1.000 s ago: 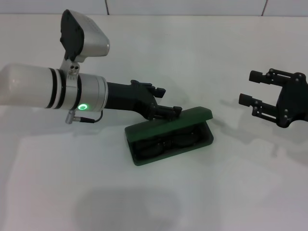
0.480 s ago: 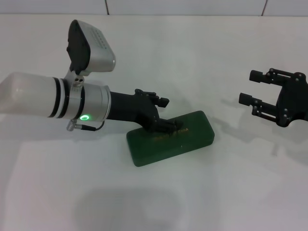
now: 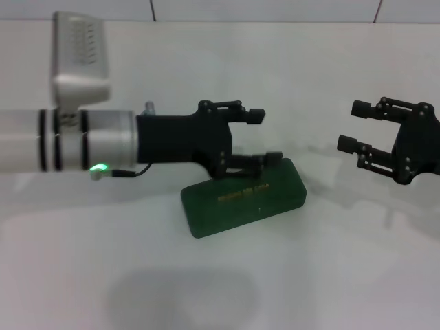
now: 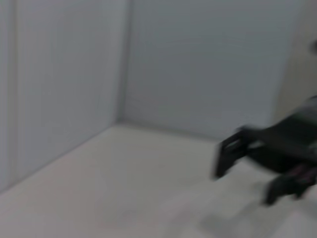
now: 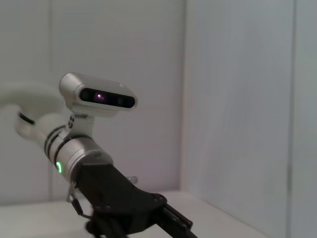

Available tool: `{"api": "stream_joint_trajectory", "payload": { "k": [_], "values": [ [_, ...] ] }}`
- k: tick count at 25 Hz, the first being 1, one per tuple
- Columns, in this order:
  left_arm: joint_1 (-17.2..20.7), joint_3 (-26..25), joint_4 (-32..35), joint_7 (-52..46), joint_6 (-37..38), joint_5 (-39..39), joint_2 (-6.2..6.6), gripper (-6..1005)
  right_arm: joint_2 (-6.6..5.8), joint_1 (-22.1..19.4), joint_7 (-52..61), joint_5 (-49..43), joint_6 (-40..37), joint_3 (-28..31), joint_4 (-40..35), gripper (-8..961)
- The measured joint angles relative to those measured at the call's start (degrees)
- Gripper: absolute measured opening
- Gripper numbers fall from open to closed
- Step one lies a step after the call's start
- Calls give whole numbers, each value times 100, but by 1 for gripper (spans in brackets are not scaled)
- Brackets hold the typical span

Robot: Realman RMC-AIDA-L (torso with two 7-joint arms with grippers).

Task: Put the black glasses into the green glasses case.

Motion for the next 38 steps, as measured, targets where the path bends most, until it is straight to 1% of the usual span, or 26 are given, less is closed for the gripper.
{"api": "stream_joint_trajectory", "payload": {
  "k": [3, 5, 6, 7, 8, 9, 10, 11, 12, 15, 19, 22, 26, 38],
  "values": [
    [189, -496, 5, 620, 1118, -31, 67, 786, 11, 0, 0, 0, -401, -8, -9, 615],
    [369, -842, -37, 993, 1787, -68, 126, 786, 71, 0, 0, -65, -547, -22, -39, 616],
    [456, -978, -63, 1175, 2030, -90, 139, 786, 146, 12, -5, -158, -563, -30, -81, 616],
    [560, -1111, -88, 1358, 2252, -103, 150, 786, 202, 28, -34, -252, -567, -29, -107, 656],
    [661, -1205, -109, 1501, 2404, -112, 147, 786, 283, 50, -80, -362, -569, -32, -128, 696],
    [733, -1253, -116, 1571, 2472, -115, 145, 786, 338, 62, -131, -420, -565, -31, -137, 736],
    [794, -1284, -122, 1634, 2532, -112, 141, 786, 422, 86, -238, -516, -557, -44, -139, 776],
    [843, -1290, -151, 1676, 2549, -83, 136, 786, 455, 102, -325, -548, -545, -72, -128, 816],
    [843, -1290, -151, 1676, 2549, -83, 136, 786, 498, 130, -463, -573, -525, -170, -90, 823],
    [881, -1281, -391, 1861, 2563, 63, 136, 786, 512, 297, -627, -547, -506, -501, 54, 842],
    [959, -1305, -575, 2038, 2574, 74, 146, 786, 514, 376, -658, -545, -473, -549, 138, 868],
    [1027, -1309, -613, 2115, 2599, 75, 147, 786, 515, 381, -672, -545, -399, -555, 158, 888],
    [1138, -1313, -590, 2213, 2636, 67, 152, 786, 516, 360, -677, -547, -381, -575, 161, 888],
    [1189, -1314, -618, 2291, 2652, 84, 171, 786, 516, 333, -899, -547, -379, -789, 165, 888]
  ]
}}
